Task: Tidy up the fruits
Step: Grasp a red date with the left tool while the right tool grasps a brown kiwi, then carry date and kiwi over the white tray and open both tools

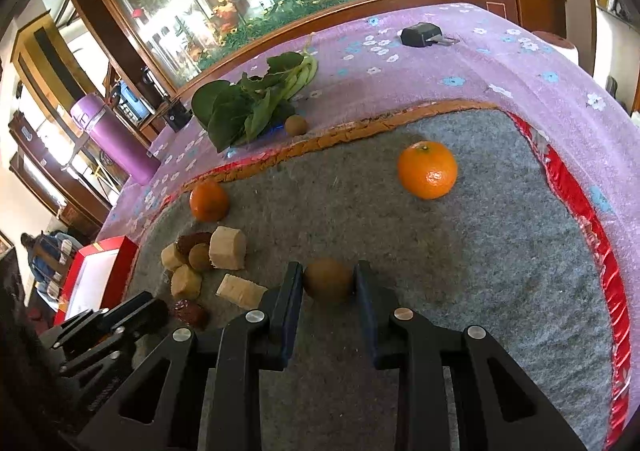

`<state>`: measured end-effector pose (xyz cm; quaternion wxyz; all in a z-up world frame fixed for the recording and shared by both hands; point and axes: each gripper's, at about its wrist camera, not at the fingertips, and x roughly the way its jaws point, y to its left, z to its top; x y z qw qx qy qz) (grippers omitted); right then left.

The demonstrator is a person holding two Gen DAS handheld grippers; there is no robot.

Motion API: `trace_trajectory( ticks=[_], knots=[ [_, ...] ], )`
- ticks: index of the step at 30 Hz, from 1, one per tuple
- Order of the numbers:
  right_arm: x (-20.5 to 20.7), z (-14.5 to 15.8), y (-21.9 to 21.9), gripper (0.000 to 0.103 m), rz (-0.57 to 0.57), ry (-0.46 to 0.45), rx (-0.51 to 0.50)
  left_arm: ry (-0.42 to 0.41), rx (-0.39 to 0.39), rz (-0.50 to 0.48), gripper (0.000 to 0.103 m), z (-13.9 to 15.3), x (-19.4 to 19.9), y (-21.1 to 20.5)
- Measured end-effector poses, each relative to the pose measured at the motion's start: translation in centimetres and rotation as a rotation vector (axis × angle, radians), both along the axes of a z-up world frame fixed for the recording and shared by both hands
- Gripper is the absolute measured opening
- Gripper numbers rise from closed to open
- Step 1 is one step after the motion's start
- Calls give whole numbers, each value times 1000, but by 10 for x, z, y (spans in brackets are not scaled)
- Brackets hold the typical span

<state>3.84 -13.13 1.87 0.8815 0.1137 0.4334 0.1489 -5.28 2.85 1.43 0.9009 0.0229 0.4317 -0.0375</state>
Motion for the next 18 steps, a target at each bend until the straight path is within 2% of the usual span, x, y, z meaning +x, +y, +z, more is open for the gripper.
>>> trace_trajectory(
  ticks=[5,11,18],
  knots=[
    [0,0,2,27,2,-8,-15,-14,-43,-2,15,3,-8,9],
    [1,0,0,27,3,-11,-16,-14,-55,-7,15,6,-24,15],
    [1,0,-1,27,1,-11,-11,-51,-88,-18,15,21,-50,23]
  ],
)
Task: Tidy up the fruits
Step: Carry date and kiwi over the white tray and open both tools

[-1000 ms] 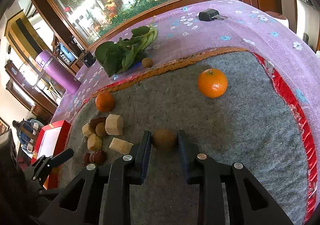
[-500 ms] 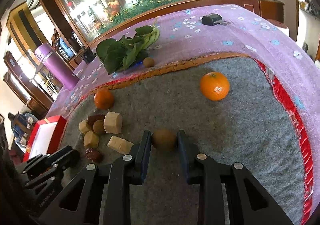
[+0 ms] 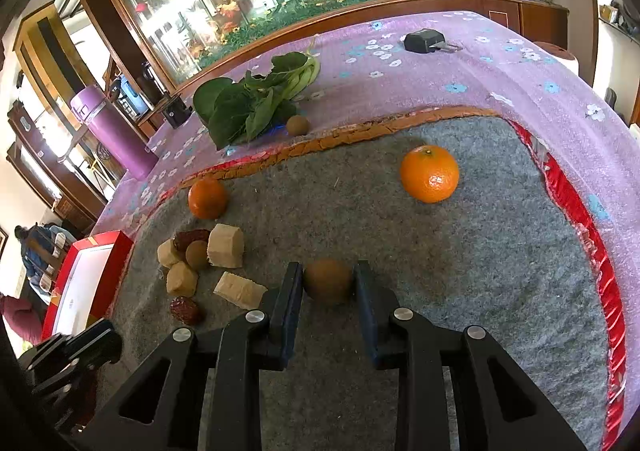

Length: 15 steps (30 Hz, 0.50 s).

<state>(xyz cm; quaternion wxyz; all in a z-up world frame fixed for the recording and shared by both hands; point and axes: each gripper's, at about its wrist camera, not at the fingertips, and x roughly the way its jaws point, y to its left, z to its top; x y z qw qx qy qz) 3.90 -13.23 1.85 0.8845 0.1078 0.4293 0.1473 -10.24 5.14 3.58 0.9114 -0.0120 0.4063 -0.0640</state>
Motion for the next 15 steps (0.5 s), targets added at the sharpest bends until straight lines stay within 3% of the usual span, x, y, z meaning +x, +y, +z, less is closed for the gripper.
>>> trace_trajectory(
  ticks=[7,15],
  knots=[
    [-5,8,-5,27,-18,-41,33,-52,-33,-3,15,19,-24,11],
    [-26,32,0,27,-18,-219,34,-99,-34,72,15,27,-49,46]
  ],
)
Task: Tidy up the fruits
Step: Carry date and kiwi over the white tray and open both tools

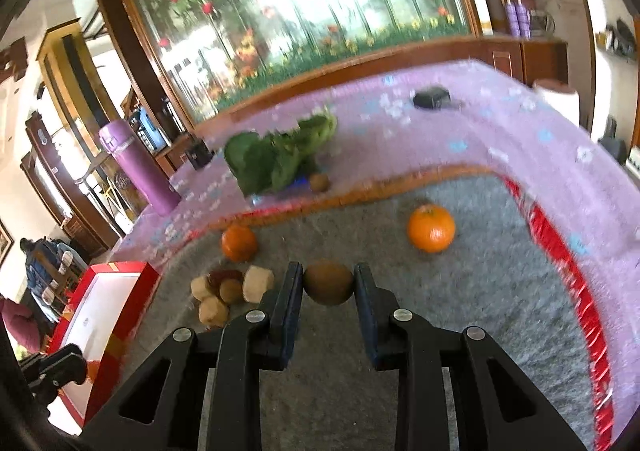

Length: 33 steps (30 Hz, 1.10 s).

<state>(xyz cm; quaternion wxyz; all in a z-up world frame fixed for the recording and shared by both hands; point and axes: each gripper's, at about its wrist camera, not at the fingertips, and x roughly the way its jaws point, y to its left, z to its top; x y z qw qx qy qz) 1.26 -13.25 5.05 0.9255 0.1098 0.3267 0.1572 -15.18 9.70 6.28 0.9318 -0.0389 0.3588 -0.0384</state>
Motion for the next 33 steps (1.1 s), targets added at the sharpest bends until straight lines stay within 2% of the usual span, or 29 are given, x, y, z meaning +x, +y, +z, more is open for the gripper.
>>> trace_trajectory(
  ticks=[3,6,8,13,17,22,28,32,33],
  knots=[
    [3,-1,2,27,6,31,27,-5,13,60,15,-2,-9,20],
    [1,-6,7,27,46,89,117,-2,30,126,15,-6,-15,42],
    [-1,-8,23,27,98,132,160,11,23,171,15,-10,-17,59],
    [-17,-7,102,26,311,197,187,26,35,251,15,-20,-23,85],
    [-35,-5,167,26,482,222,220,38,43,270,15,-28,-27,92],
    [-49,-6,212,26,581,219,233,46,43,267,15,-34,-33,92],
    [-52,-22,230,26,640,236,256,63,42,259,15,-40,-33,92],
    [-44,-29,227,30,651,295,285,67,49,266,16,-40,-34,93],
    [-43,-28,224,35,645,297,284,67,51,274,16,-40,-34,93]
  ],
)
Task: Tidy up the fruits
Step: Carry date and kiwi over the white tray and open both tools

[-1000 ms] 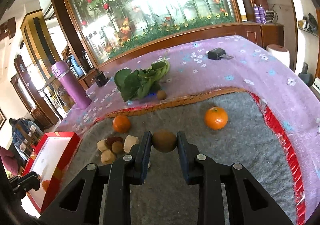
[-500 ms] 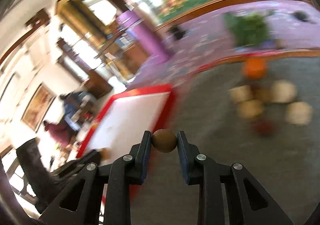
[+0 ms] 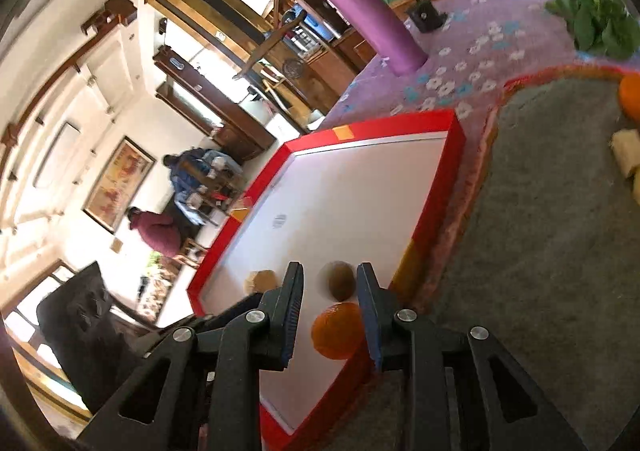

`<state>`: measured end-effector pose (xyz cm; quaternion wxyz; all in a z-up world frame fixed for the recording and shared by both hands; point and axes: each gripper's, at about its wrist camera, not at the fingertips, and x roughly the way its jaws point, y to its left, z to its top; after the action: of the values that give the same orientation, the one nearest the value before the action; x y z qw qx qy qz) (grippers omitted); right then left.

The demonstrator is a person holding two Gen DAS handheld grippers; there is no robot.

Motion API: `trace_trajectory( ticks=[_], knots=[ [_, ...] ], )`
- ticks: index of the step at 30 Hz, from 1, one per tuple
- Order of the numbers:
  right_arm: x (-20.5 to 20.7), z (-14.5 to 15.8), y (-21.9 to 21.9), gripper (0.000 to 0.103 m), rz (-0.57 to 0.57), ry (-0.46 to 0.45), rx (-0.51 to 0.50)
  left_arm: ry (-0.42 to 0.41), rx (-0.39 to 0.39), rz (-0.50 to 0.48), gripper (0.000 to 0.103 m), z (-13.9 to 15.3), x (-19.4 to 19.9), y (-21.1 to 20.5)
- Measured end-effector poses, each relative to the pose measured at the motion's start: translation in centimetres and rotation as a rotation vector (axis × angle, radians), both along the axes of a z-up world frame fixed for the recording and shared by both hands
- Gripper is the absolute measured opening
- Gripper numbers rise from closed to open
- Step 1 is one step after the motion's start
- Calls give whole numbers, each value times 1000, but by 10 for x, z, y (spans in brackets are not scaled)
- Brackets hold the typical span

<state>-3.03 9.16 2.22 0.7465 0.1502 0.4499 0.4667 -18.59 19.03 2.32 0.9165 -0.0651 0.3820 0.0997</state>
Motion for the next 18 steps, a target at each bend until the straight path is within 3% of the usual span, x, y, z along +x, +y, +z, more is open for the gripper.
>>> trace_trajectory(
  ticks=[5,7,9,10,13,18],
  knots=[
    [2,-2,-8,35,-13,26,27,3,4,26,22,1,-2,4],
    [1,-2,-9,35,-17,24,29,3,11,29,31,2,-3,3],
    [0,1,-10,36,-19,19,29,-1,23,32,54,4,-4,1],
    [0,1,-11,36,-20,17,30,-9,33,32,57,5,-6,-1],
    [-1,1,-17,44,-33,12,28,-17,61,22,57,9,-7,-6],
    [5,6,-50,45,-88,15,48,-17,75,-1,58,12,-5,-14]
  ],
)
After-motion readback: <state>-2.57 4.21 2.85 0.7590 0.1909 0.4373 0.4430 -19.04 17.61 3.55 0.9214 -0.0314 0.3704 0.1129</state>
